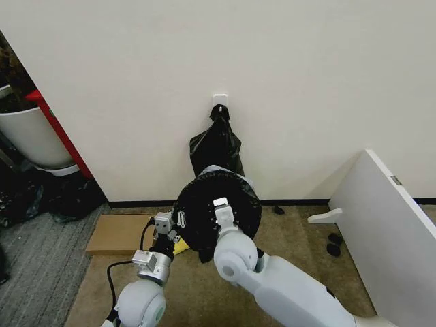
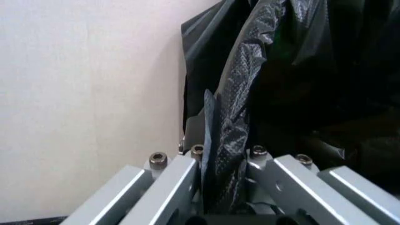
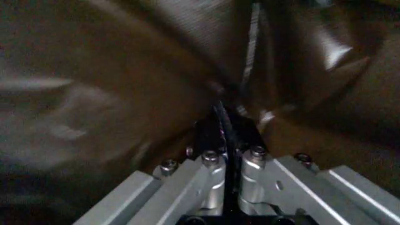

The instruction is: Place the garbage bag over the trash bin.

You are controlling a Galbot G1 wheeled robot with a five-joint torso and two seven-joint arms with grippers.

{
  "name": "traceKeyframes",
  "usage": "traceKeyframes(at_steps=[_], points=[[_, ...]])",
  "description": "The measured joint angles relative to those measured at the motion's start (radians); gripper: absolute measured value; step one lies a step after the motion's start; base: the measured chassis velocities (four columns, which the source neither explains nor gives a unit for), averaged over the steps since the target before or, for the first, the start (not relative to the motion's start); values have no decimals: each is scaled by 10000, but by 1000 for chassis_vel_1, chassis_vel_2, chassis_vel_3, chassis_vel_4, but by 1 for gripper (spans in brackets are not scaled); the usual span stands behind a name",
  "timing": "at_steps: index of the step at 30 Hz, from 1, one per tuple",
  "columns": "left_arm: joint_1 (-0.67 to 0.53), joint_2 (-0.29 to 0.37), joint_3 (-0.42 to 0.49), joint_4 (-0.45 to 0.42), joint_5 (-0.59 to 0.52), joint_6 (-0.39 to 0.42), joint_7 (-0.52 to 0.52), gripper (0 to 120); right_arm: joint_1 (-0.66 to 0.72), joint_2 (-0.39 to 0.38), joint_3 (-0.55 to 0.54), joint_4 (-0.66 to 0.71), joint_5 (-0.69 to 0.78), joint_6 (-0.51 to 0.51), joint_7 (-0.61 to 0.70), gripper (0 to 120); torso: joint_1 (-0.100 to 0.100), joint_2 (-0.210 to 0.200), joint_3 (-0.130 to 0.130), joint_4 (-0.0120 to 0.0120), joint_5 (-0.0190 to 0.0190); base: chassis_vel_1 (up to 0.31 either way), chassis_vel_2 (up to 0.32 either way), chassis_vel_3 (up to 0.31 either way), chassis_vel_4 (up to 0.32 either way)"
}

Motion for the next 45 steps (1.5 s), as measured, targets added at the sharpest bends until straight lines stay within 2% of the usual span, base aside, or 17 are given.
traceKeyframes(at_steps=[13,30,36,37,40,45], points=[[8,-22,38,-37,-36,15,11,0,-125,99,43,-595,-91,-197,219,0,0,0,0,0,0,0,0,0,0],[-107,-46,79,82,-138,46,17,0,-571,-173,482,-96,-510,40,-71,0,-1,-2,0,0,0,0,0,0,0],[-64,-172,84,112,-404,200,-34,0,-789,-82,453,37,-1592,1492,-1120,0,-2,-2,0,0,0,0,0,0,0],[-64,-172,84,112,-404,200,-34,0,-789,-82,453,37,-1592,1492,-1120,0,-2,-2,0,0,0,0,0,0,0],[-6,-223,86,40,-414,228,-38,0,-875,164,486,-302,-2091,2742,-1687,0,-2,-2,0,0,0,0,0,0,0],[101,-209,42,-145,-412,231,-20,0,-741,415,674,-966,-2280,3478,-1845,0,-2,-2,0,1,0,0,0,0,0]])
